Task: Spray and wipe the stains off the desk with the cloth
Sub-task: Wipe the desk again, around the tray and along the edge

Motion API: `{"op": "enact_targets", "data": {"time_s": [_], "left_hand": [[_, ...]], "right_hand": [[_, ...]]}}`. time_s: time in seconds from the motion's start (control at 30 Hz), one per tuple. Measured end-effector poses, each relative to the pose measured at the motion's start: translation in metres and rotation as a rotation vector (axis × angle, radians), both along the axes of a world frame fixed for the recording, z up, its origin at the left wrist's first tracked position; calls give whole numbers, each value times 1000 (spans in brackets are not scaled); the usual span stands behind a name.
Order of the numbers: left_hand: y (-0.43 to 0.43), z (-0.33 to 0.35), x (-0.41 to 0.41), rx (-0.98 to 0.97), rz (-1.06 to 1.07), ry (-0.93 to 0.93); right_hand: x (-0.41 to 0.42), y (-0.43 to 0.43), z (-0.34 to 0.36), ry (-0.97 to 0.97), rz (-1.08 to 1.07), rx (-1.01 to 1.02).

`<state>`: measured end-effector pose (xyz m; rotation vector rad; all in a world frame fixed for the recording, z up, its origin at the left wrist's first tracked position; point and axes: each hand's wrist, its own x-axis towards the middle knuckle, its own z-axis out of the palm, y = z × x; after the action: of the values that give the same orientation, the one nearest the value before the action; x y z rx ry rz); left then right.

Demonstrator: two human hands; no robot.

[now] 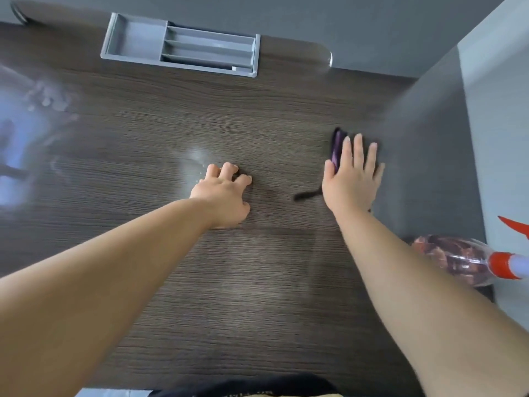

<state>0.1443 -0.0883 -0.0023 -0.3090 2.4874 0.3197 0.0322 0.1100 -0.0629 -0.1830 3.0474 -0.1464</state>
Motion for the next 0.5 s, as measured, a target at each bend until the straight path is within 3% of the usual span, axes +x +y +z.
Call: {"op": "enact_targets", "data": {"time_s": [0.07, 0.1, 0.2, 0.27, 0.3, 0.43, 0.5], "left_hand": [[2, 0, 0, -1, 4, -4], [2, 0, 0, -1, 8, -6], [-5, 0, -2, 22, 31, 22], [-11, 1, -3, 26, 94, 85], [-13, 1, -4, 24, 129, 120], [-21, 3, -22, 6, 224, 253], [-25, 4, -38, -33, 210, 248]], "right_hand": [[10, -35, 3, -35, -114, -23], [20, -46, 3, -14, 4, -41], [37, -26, -2, 25, 694, 5], [14, 4, -2, 39, 830, 11], [0, 16, -3, 52, 725, 8], [-32, -8, 0, -25, -23, -5], [-20, -41, 3, -50, -63, -7]]}}
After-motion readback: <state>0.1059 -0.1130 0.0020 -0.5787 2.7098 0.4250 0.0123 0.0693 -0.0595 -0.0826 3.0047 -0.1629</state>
